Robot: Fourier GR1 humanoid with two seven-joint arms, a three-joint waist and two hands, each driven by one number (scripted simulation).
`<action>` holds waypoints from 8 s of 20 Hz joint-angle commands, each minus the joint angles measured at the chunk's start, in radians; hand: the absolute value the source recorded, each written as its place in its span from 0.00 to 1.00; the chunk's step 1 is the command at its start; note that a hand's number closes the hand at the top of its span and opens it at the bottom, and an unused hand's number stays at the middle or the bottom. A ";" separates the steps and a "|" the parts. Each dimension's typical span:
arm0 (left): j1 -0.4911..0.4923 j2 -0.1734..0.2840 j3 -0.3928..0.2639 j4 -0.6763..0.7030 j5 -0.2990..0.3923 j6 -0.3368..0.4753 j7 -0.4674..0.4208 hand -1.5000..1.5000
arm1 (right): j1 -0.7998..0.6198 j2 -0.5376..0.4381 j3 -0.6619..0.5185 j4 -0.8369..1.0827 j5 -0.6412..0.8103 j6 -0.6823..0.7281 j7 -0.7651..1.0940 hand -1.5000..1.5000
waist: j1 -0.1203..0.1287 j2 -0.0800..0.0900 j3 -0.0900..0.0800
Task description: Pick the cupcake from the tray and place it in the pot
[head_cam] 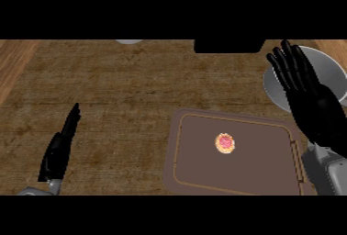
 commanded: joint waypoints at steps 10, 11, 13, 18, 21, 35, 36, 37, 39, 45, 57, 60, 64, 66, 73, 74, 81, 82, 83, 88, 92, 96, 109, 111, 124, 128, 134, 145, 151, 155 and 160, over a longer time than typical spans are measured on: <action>0.064 0.083 0.108 -0.001 0.062 0.008 0.087 0.50 | 0.458 -0.118 -0.166 0.172 0.469 -0.613 0.236 0.00 | -0.109 -0.022 -0.048; 0.070 0.085 0.109 -0.009 0.069 0.002 0.092 0.50 | 0.484 -0.080 -0.140 0.157 0.529 -0.682 0.233 0.00 | -0.089 -0.020 -0.045; 0.076 0.082 0.113 -0.019 0.080 0.001 0.110 0.50 | 0.579 0.022 -0.077 0.060 0.604 -0.793 0.230 0.00 | -0.087 -0.023 -0.041; 0.061 0.109 0.103 -0.083 0.069 -0.020 0.154 0.50 | 0.759 0.098 0.097 -0.191 0.865 -0.849 0.478 0.00 | -0.046 -0.014 -0.041; 0.082 0.083 0.080 -0.119 0.067 -0.019 0.160 0.50 | 0.771 0.112 0.158 -0.238 1.018 -0.747 0.683 0.00 | -0.018 -0.006 -0.041; 0.001 0.105 0.100 -0.084 0.061 -0.083 0.177 0.50 | 0.336 0.187 0.265 -0.250 1.034 0.061 1.428 0.00 | 0.023 0.008 -0.038; 0.037 0.119 0.119 -0.097 0.085 -0.104 0.163 0.50 | 0.294 0.201 0.254 -0.267 1.006 0.117 1.483 0.00 | 0.028 0.003 -0.038; 0.002 0.111 0.121 -0.091 0.066 -0.078 0.186 0.50 | 0.268 0.226 0.262 -0.252 0.997 0.143 1.512 0.00 | 0.013 0.001 -0.037; 0.039 0.133 0.138 -0.107 0.089 -0.113 0.173 0.50 | 0.206 0.249 0.206 -0.227 0.942 0.202 1.561 0.00 | 0.016 -0.001 -0.037; 0.030 0.103 0.129 -0.093 0.049 -0.090 0.185 0.50 | 0.084 0.330 0.225 -0.077 0.935 0.202 1.615 0.00 | -0.003 -0.004 -0.036; 0.026 0.073 0.149 -0.098 0.031 -0.096 0.179 0.50 | -0.097 0.332 0.143 0.210 0.894 0.214 1.607 0.00 | -0.007 -0.003 -0.036; 0.050 0.109 0.165 -0.162 0.043 -0.107 0.254 0.50 | -0.116 0.332 0.102 0.252 0.892 0.237 1.592 0.00 | -0.001 -0.005 -0.035; 0.058 0.108 0.183 -0.147 0.051 -0.144 0.230 0.50 | -0.133 0.332 0.171 0.317 0.873 0.143 1.621 0.00 | 0.001 -0.005 -0.035; 0.062 0.066 0.147 -0.149 -0.005 -0.095 0.228 0.50 | -0.116 0.332 0.135 0.340 0.886 0.184 1.575 0.00 | -0.006 -0.005 -0.035; 0.076 0.072 0.195 -0.166 0.008 -0.138 0.248 0.50 | -0.136 0.332 0.144 0.403 0.882 0.133 1.553 0.00 | -0.006 -0.005 -0.035; 0.050 0.064 0.215 -0.121 0.012 -0.150 0.219 0.50 | -0.067 0.332 0.162 0.348 0.909 0.133 1.546 0.00 | -0.015 -0.006 -0.035; 0.102 0.104 0.270 -0.202 0.001 -0.194 0.271 0.50 | -0.096 0.324 0.111 0.437 0.909 0.187 1.415 1.00 | -0.008 -0.007 -0.034; 0.035 0.021 0.246 -0.092 -0.044 -0.178 0.233 0.50 | -0.104 0.332 0.128 0.443 0.933 0.177 1.381 1.00 | -0.014 -0.005 -0.035; 0.065 0.013 0.247 -0.105 -0.030 -0.194 0.206 0.50 | -0.151 0.332 0.107 0.530 0.933 0.153 1.343 1.00 | -0.010 -0.005 -0.035; 0.093 0.026 0.301 -0.156 -0.036 -0.241 0.229 0.50 | -0.154 0.316 0.088 0.526 0.946 0.152 1.322 1.00 | -0.009 -0.006 -0.035; 0.090 -0.004 0.314 -0.114 -0.066 -0.246 0.197 0.50 | -0.041 0.332 0.173 0.391 0.946 0.146 1.387 1.00 | -0.015 -0.007 -0.035; 0.077 -0.023 0.299 -0.143 -0.082 -0.222 0.229 0.50 | -0.034 0.193 0.239 0.389 0.950 0.196 1.014 1.00 | -0.016 -0.007 -0.034; 0.121 -0.031 0.314 -0.206 -0.096 -0.232 0.257 0.50 | -0.113 -0.024 0.265 0.147 1.217 0.056 0.917 1.00 | -0.023 -0.014 -0.034; 0.084 -0.033 0.317 -0.159 -0.104 -0.232 0.249 0.50 | -0.139 -0.003 0.274 0.114 1.309 -0.029 0.982 1.00 | -0.029 -0.012 -0.035; 0.125 -0.060 0.327 -0.205 -0.131 -0.262 0.253 0.50 | -0.182 -0.081 -0.080 -0.060 1.156 -0.057 0.914 1.00 | -0.012 -0.006 -0.034; 0.075 -0.043 0.369 -0.186 -0.128 -0.290 0.283 0.50 | -0.182 -0.126 -0.176 0.010 1.103 -0.089 0.800 1.00 | -0.013 -0.005 -0.034; 0.044 -0.062 0.378 -0.173 -0.154 -0.313 0.305 0.50 | -0.255 -0.151 -0.278 0.217 1.059 -0.163 0.658 1.00 | -0.011 -0.004 -0.034; 0.042 -0.130 0.367 -0.086 -0.193 -0.313 0.208 0.50 | -0.523 -0.250 -0.350 0.934 1.081 -0.318 0.303 1.00 | 0.012 0.004 -0.034; -0.022 -0.133 0.355 -0.125 -0.200 -0.312 0.268 0.50 | -0.576 -0.308 -0.337 1.200 1.175 -0.428 0.191 1.00 | 0.037 0.019 -0.032; 0.036 -0.115 0.356 -0.171 -0.194 -0.343 0.261 0.50 | -0.621 -0.282 -0.435 1.331 1.071 -0.434 0.127 0.00 | 0.049 0.017 -0.031; 0.013 -0.141 0.348 -0.130 -0.208 -0.328 0.247 0.50 | -0.678 -0.288 -0.501 1.412 1.002 -0.381 0.064 0.00 | 0.056 0.026 -0.030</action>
